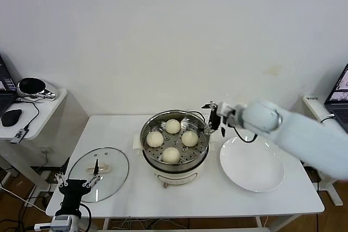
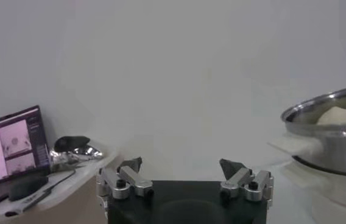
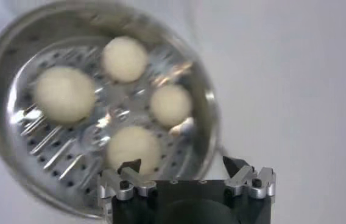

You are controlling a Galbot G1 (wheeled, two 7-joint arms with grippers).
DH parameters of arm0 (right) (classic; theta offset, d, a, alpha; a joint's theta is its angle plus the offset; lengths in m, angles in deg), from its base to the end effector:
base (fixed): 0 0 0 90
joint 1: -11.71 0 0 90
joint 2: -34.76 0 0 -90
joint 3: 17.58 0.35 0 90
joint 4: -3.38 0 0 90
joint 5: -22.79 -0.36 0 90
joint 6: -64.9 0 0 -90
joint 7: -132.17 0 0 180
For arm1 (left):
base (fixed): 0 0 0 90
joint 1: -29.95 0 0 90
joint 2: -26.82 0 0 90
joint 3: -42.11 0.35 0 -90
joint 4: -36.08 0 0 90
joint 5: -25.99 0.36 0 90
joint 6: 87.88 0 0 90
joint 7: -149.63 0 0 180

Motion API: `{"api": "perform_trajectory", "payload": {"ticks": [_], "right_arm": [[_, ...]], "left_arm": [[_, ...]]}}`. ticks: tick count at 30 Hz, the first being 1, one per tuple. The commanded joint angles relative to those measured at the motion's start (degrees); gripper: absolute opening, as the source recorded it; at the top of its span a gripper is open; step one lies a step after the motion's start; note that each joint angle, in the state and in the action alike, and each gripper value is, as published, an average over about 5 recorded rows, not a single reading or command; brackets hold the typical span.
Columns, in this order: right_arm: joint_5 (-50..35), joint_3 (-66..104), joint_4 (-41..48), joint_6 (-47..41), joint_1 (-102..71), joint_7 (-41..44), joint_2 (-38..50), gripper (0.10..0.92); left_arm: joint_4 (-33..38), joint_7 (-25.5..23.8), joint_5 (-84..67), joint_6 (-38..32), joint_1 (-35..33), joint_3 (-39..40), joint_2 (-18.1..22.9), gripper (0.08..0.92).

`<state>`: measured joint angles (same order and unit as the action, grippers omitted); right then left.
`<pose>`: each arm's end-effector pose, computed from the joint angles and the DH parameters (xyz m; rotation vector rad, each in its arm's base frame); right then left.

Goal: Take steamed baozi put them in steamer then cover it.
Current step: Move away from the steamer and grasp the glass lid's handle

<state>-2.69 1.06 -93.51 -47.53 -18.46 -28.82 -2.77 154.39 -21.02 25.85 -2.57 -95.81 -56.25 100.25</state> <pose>0.4512 -0.0370 -0.1301 1.1656 -2.3427 1.2216 0.1617 0.0953 -0.3120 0.1854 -3.0956 -0.4984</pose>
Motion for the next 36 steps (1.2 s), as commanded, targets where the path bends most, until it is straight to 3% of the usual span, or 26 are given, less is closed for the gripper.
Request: {"api": "perform_trajectory", "payload": {"ticks": [1, 6, 10, 15, 24, 29, 36], "right_arm": [[18.23, 56.29, -1.83, 33.87, -59.53, -19.02, -7.81, 0.823], [25.78, 68.38, 1.81, 47.03, -68.49, -19.06, -19.68, 0.823], [26.38, 76.97, 0.56, 51.07, -73.15, -17.75, -28.51, 0.823], [25.02, 86.16, -3.88, 47.6, -77.97, -15.36, -35.54, 0.823], [20.27, 95.02, -9.7, 40.09, -86.22, -16.53, -42.69, 0.823], [17.35, 98.26, -10.97, 37.96, -87.87, -18.81, -43.26, 0.823], [16.4, 100.46, -11.37, 37.45, -89.36, -20.35, -43.27, 0.823]], "left_arm": [[-0.64, 3.71, 4.88, 0.28, -0.28, 1.28, 1.0, 0.823], [-2.57, 8.33, 11.84, 0.55, -0.93, 2.3, 1.79, 0.823], [-4.62, 9.79, 18.19, -0.84, -1.5, 2.1, 1.8, 0.823], [-6.84, 10.55, 28.06, -0.74, -2.69, 0.92, -0.12, 0.823], [-15.11, 12.86, 57.71, 0.27, -2.51, -3.75, -9.25, 0.823], [-22.88, 12.42, 69.28, -0.8, 0.84, -3.63, -12.28, 0.823], [-28.59, 9.25, 73.35, -0.62, 7.15, 0.76, -14.87, 0.823]]}}
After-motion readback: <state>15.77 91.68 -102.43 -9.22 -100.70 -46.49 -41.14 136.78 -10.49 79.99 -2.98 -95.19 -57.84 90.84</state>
